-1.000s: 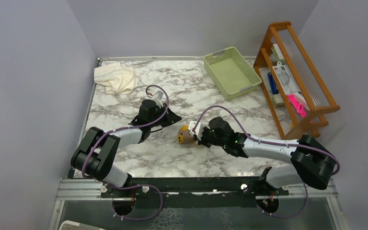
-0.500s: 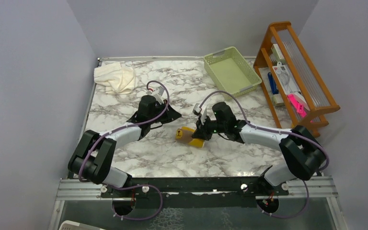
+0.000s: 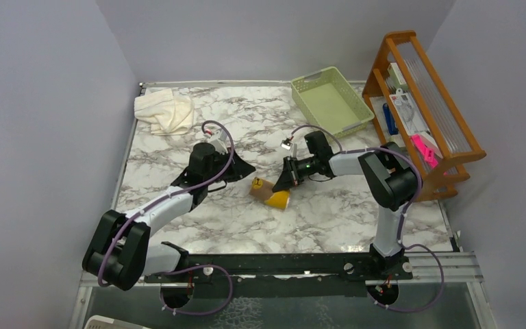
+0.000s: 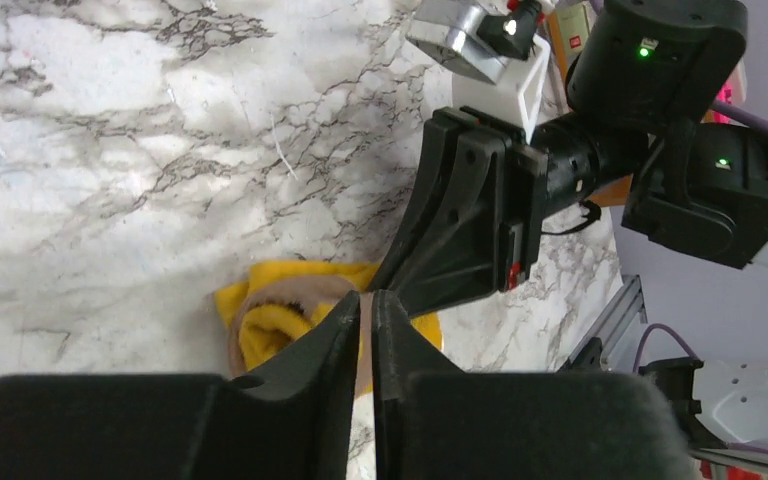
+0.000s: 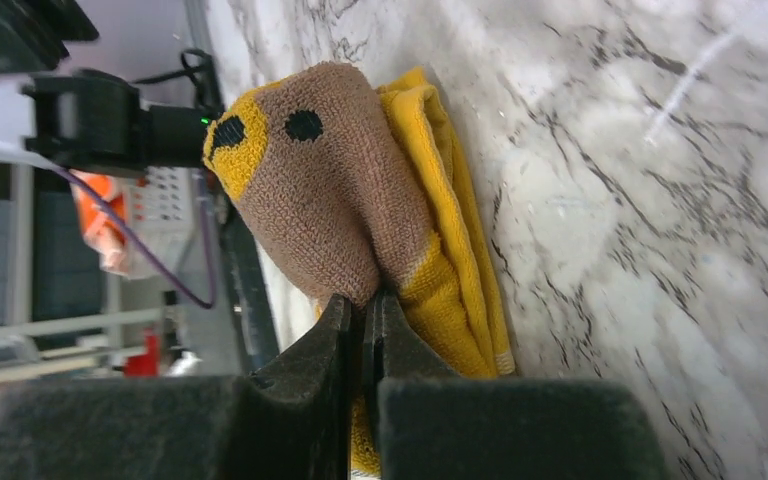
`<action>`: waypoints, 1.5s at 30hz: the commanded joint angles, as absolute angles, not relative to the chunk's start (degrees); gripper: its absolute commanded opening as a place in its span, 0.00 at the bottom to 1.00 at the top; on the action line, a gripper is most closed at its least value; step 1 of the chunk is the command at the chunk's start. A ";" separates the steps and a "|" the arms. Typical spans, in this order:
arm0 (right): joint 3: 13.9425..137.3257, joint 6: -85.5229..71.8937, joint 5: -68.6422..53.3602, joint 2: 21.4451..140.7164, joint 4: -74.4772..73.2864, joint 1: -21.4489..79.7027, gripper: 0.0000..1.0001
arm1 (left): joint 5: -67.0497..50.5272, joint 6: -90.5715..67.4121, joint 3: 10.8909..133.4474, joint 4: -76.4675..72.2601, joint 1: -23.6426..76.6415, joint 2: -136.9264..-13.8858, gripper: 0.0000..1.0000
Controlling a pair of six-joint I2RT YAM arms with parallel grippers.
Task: Roll the towels
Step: Roll the towel at the center of the board.
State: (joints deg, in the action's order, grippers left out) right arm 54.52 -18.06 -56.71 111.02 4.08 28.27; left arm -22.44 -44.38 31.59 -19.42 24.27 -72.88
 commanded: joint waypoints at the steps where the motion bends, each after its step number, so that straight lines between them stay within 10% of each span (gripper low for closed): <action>1: 53.38 -26.95 -62.29 113.51 8.10 25.83 0.01 | -20.76 -45.23 29.75 -16.35 24.26 -68.68 0.20; 9: 55.69 -24.38 -56.50 115.05 1.33 25.75 0.01 | -27.52 -48.20 30.10 -22.24 26.51 -74.66 0.26; 13: 55.11 -23.99 -54.73 114.90 1.07 25.75 0.01 | -34.23 -49.67 32.01 -26.98 28.46 -80.71 0.01; 25: 54.46 -19.59 -51.83 111.88 0.63 25.75 0.03 | -27.06 -44.87 32.24 -30.18 29.30 -92.63 0.00; 34: 42.72 -11.52 -36.39 95.07 12.24 25.80 0.78 | -22.83 -41.90 35.11 -30.06 27.95 -101.06 0.00; 45: 29.25 -17.62 -23.83 82.73 39.45 25.77 1.00 | -21.24 -40.26 33.59 -29.18 28.12 -101.47 0.00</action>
State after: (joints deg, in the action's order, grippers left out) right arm 27.97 -18.59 -25.67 82.13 29.98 25.87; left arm -27.57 -43.92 35.55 -34.04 28.38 -98.98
